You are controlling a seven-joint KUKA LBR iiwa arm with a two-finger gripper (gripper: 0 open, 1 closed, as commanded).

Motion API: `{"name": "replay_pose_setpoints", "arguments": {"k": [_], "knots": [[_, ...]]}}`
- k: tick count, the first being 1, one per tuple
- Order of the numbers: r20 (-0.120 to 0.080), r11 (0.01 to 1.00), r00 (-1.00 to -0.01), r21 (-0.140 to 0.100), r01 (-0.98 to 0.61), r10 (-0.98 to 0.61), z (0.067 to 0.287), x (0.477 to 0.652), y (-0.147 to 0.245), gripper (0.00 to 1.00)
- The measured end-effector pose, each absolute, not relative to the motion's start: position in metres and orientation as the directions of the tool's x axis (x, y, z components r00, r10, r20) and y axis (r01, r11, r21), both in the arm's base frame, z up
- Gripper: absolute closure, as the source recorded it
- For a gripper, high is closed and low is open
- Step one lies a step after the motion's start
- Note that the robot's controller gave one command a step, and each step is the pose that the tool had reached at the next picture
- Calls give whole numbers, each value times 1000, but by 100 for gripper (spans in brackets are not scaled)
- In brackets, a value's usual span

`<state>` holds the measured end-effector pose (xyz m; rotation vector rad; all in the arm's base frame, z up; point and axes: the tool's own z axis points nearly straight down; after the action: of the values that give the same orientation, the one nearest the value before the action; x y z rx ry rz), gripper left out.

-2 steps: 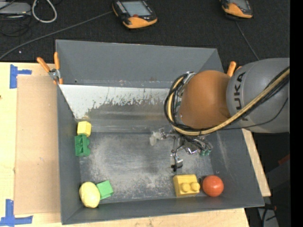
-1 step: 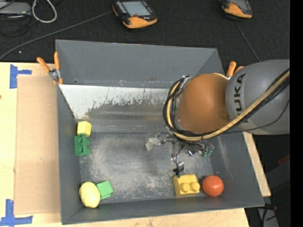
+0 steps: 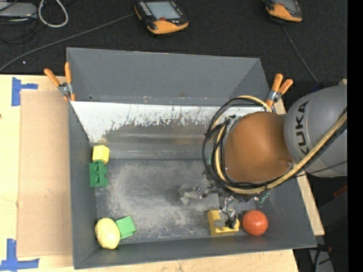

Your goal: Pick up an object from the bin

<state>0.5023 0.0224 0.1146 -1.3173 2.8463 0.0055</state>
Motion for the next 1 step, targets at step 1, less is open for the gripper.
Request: {"name": "replay_pose_setpoints", "arguments": {"k": [1], "knots": [[-8,716,-716,2,-698,-698,112,498,25,0]]}}
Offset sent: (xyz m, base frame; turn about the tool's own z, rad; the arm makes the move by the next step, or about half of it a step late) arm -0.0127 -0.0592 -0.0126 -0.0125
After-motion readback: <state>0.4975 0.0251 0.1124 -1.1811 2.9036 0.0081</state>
